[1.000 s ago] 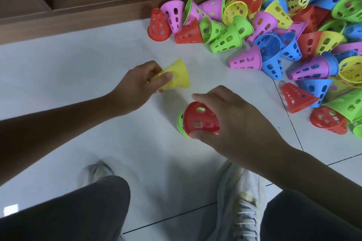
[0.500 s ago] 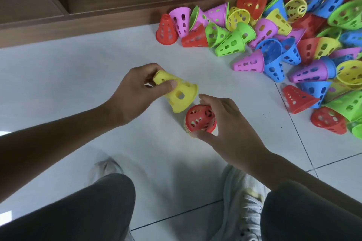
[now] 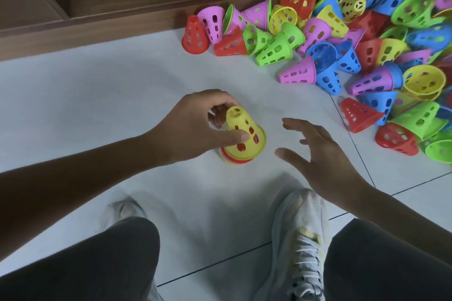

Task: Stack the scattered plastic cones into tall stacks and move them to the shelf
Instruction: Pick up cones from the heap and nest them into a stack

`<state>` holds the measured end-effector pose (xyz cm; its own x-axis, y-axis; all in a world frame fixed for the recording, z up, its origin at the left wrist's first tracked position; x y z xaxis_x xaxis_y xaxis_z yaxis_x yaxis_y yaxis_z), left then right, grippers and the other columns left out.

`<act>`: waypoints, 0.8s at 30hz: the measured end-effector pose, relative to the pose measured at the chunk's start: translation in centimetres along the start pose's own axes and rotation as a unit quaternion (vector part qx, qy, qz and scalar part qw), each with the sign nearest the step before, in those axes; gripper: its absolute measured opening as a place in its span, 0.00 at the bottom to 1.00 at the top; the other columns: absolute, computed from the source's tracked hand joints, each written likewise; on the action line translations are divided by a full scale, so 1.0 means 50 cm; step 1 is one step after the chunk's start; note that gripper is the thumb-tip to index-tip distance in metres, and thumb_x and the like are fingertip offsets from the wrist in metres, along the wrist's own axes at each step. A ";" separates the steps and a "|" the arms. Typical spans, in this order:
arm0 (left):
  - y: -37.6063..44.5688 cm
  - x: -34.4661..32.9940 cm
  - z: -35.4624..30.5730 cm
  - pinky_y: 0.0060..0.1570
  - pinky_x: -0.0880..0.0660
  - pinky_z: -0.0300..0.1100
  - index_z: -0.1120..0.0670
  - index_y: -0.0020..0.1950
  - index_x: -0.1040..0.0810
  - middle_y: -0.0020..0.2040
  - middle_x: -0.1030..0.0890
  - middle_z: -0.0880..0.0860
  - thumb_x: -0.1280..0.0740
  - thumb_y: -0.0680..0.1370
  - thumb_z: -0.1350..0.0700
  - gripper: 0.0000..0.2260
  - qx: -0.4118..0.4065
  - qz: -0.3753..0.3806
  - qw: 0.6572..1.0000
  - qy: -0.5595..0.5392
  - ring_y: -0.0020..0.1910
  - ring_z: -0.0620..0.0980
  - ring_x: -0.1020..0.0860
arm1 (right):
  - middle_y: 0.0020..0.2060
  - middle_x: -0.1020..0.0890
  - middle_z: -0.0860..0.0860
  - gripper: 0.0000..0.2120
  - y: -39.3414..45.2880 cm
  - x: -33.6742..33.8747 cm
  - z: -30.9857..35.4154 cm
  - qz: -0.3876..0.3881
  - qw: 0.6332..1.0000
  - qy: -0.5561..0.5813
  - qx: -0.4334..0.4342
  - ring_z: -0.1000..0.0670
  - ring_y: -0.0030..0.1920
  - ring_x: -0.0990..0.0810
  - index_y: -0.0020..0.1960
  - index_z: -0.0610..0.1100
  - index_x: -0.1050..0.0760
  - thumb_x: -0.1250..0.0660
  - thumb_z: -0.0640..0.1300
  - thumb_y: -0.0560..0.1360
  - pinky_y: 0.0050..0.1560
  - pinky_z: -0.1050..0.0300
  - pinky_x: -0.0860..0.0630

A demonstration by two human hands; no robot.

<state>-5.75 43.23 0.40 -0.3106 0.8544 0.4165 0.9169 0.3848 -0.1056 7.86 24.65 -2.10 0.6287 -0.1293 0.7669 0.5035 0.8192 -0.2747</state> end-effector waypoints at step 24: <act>0.158 0.143 0.130 0.47 0.21 0.43 0.47 0.59 0.21 0.55 0.23 0.46 0.24 0.73 0.45 0.17 0.028 -0.091 0.989 0.113 0.50 0.45 0.23 | 0.73 0.33 0.45 0.29 0.228 0.099 -0.083 -0.068 0.986 -0.150 0.027 0.44 0.73 0.37 0.74 0.48 0.33 0.30 0.50 0.76 0.69 0.50 0.37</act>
<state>-2.37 54.62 -3.31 -0.4002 0.6718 0.6233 0.8331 0.5500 -0.0579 19.18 31.05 -3.82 0.3492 -0.0756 0.9340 0.5345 0.8348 -0.1323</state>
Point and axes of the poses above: each hand's wrist, its own y-axis towards the middle knuckle, its own x-axis out of the back of the hand, z = x × y, the point moved 7 cm from there along y, towards the middle knuckle
